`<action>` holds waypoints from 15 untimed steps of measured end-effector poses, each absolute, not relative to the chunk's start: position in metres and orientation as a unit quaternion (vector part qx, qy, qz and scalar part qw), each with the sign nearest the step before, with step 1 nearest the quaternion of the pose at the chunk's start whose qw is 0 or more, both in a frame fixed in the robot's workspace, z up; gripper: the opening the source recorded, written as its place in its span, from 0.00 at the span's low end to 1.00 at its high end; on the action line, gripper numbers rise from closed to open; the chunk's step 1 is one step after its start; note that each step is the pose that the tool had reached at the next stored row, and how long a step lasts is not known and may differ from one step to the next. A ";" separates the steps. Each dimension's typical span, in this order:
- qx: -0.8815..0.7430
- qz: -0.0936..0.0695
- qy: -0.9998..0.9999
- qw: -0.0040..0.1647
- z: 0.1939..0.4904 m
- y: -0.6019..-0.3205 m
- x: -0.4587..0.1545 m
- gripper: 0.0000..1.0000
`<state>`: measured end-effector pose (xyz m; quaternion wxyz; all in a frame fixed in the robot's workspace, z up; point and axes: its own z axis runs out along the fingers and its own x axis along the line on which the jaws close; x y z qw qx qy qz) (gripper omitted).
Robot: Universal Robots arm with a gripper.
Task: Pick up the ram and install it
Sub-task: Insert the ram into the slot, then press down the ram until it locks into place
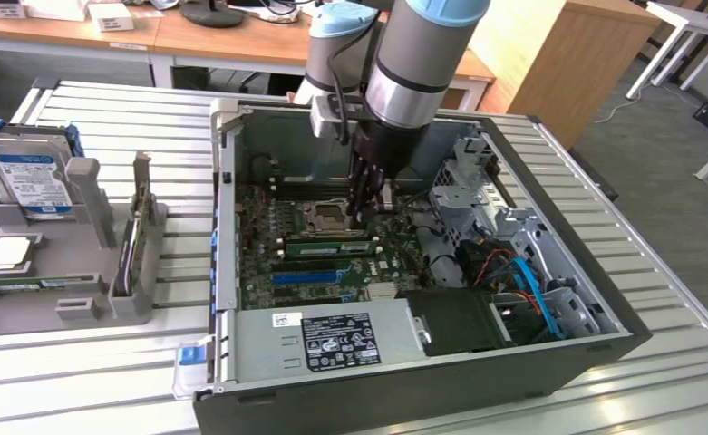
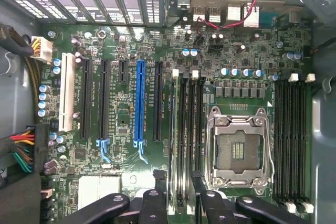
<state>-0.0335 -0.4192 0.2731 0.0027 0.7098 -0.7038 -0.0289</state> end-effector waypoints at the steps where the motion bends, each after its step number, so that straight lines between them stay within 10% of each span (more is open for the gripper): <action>1: 0.710 -0.029 -0.704 0.003 0.273 -0.419 -0.033 0.31; 15: 0.710 -0.029 -0.704 0.003 0.273 -0.419 -0.033 0.29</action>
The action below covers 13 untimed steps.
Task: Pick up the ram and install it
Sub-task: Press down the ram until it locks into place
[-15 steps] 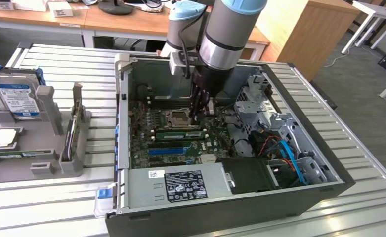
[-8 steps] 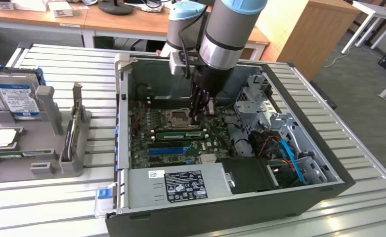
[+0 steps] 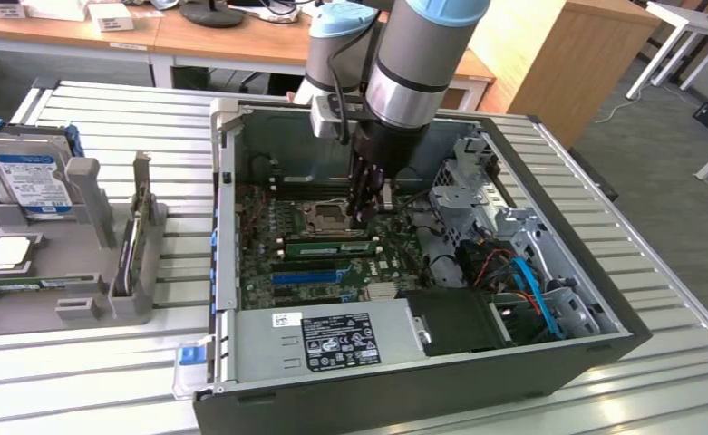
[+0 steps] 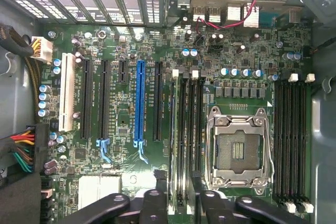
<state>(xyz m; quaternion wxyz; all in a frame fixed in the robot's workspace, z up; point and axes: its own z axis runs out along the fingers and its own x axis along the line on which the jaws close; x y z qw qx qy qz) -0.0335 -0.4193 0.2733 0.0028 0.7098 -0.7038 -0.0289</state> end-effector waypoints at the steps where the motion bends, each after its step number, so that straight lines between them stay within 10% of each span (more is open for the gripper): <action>1: 0.710 -0.029 -0.704 0.003 0.273 -0.419 -0.033 0.23; 13: 0.710 -0.029 -0.704 0.003 0.273 -0.419 -0.033 0.11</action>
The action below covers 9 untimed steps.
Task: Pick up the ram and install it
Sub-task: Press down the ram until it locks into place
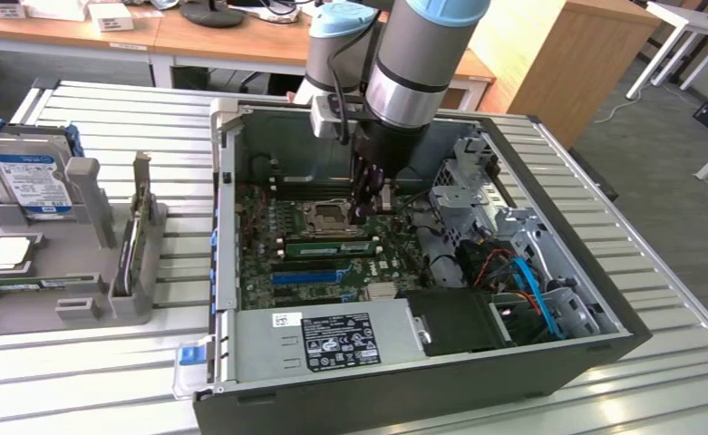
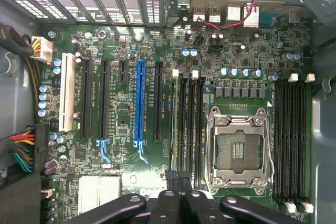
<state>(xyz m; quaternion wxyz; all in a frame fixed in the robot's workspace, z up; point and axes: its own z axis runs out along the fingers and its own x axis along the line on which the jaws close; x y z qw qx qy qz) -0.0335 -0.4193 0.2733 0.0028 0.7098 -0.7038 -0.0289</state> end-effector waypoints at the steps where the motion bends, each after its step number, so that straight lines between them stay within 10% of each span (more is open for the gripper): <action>1: 0.710 -0.029 -0.704 0.003 0.273 -0.419 -0.033 0.11; 9: 0.710 -0.028 -0.704 0.002 0.273 -0.419 -0.032 0.11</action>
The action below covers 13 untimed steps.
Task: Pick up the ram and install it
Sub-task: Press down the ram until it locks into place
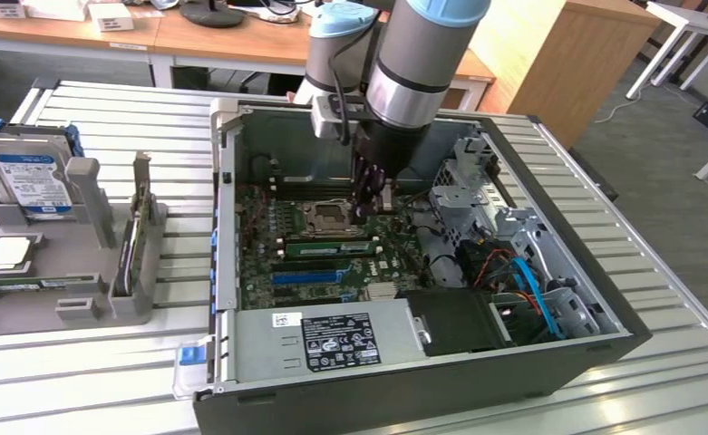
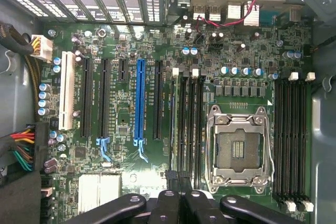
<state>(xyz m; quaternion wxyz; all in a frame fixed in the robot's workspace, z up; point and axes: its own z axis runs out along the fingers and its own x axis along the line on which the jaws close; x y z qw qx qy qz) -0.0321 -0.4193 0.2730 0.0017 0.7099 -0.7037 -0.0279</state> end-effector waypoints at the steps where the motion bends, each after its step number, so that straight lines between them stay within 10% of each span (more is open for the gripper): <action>1: 0.710 -0.028 -0.704 0.001 0.273 -0.419 -0.031 0.11; 13: 0.710 -0.027 -0.704 0.000 0.273 -0.419 -0.015 0.11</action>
